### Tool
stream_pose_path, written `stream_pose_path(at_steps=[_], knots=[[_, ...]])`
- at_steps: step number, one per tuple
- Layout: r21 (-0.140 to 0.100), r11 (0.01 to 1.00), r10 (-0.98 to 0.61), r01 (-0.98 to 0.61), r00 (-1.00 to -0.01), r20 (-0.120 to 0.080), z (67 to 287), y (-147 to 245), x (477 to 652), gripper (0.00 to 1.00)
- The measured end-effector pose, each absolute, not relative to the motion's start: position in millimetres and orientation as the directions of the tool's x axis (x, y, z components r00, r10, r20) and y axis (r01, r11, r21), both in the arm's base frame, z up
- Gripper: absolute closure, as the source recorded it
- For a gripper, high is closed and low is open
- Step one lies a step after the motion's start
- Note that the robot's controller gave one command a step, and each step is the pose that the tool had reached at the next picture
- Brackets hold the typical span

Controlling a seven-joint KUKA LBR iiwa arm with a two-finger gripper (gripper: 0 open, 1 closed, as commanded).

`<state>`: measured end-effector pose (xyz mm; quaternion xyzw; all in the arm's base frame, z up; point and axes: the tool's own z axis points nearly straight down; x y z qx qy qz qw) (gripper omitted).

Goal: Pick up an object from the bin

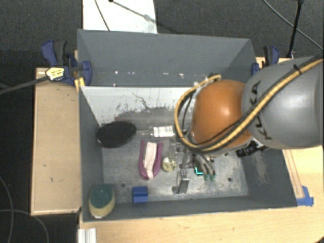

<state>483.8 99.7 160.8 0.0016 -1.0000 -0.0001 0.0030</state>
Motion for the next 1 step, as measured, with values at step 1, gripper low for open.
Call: stream_pose_path(at_steps=[1], knots=[[0.002,0.984,-0.181,-0.181,-0.984,-0.003,110.9,140.3,544.4,0.00]])
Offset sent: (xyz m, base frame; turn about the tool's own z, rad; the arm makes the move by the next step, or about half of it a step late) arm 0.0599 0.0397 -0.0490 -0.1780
